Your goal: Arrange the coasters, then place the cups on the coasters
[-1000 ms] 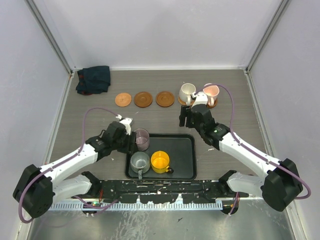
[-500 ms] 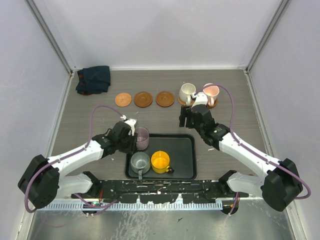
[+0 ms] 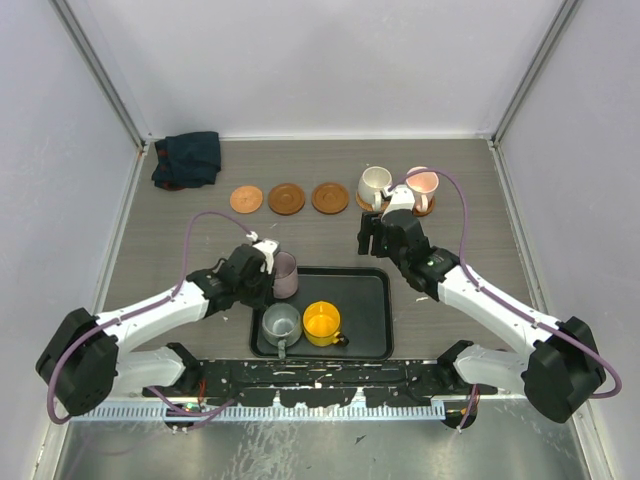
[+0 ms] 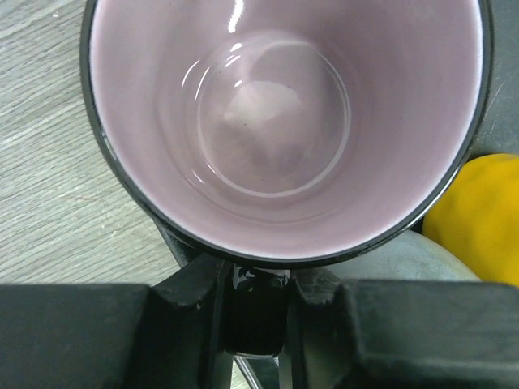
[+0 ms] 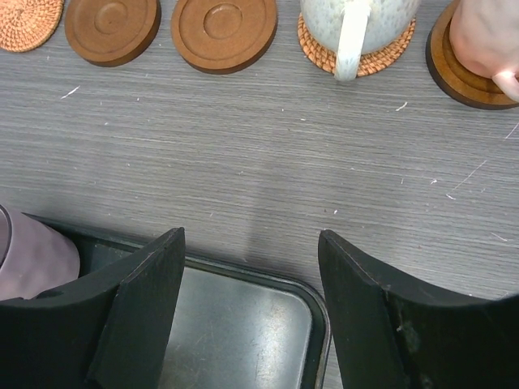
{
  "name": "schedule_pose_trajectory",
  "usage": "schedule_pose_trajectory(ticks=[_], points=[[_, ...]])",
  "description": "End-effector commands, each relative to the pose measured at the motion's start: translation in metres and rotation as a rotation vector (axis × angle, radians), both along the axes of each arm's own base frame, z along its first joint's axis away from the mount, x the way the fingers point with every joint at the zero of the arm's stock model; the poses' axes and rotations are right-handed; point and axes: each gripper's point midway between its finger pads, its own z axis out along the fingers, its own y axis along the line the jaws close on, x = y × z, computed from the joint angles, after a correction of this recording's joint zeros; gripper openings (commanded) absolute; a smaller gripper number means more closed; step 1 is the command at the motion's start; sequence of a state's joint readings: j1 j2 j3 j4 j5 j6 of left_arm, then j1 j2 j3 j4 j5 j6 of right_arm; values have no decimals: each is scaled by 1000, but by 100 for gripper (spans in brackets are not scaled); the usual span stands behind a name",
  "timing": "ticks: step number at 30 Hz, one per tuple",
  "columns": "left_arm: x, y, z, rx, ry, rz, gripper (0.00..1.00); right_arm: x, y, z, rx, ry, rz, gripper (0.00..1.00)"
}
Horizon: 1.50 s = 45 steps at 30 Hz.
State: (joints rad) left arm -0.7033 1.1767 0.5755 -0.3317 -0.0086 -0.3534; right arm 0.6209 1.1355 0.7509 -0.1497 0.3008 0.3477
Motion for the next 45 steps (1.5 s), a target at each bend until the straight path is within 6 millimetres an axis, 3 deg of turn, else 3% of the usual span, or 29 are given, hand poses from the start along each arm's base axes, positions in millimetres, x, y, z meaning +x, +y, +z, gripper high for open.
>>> schedule_pose_trajectory(ticks=[1,3,10,14,22,29,36,45], points=[[24,-5,29,-35,-145,40,24,5,8,19,62,-63,3,71],[30,-4,39,-48,-189,55,31,5,8,17,60,-60,5,71],[52,-6,83,-102,-352,86,32,3,6,13,55,-61,4,71],[59,-10,94,-103,-380,80,33,1,3,9,49,-60,-2,71],[44,-16,61,-87,-243,59,34,-3,-2,4,44,-58,-12,71],[29,-9,44,-85,-181,78,39,-4,2,-2,53,-39,1,71],[14,-5,38,-83,-144,55,50,-6,5,-2,72,-35,8,71],[15,-19,41,-127,-172,-32,60,-9,9,-8,88,-19,20,71]])
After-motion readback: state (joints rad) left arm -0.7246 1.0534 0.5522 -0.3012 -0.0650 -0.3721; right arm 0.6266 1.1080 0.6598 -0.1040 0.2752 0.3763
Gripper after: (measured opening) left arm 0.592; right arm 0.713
